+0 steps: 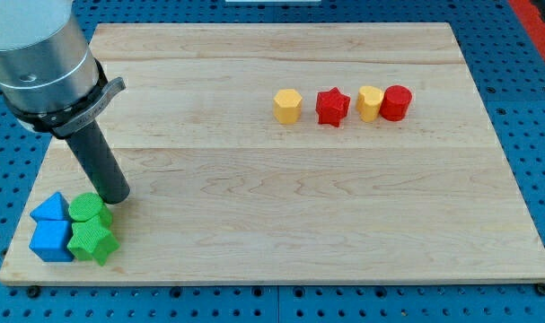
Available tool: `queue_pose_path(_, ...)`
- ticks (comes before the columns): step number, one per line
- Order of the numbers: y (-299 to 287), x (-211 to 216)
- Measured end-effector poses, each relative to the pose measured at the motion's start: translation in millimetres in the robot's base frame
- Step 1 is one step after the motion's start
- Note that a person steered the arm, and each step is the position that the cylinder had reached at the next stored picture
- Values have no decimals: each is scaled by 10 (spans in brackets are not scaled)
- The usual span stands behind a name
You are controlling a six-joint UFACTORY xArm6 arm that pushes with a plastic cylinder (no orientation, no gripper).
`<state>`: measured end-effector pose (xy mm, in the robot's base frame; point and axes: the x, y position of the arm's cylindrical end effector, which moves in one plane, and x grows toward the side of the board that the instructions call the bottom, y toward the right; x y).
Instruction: Push the blue triangle into the green circle
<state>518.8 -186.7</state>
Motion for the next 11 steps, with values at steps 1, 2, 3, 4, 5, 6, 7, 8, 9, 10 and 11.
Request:
queue_pose_path(1, -1, -14)
queue_pose_path(2, -125, -407)
queue_pose_path(3, -621, -707)
queue_pose_path(4, -1110, -634)
queue_pose_path(5, -1180, -618)
queue_pose_path(6, -1179, -465)
queue_pose_path(7, -1183, -350)
queue_pose_path(8, -1183, -164)
queue_pose_path(9, -1182, 213)
queue_pose_path(10, -1182, 253)
queue_pose_path(11, -1176, 253)
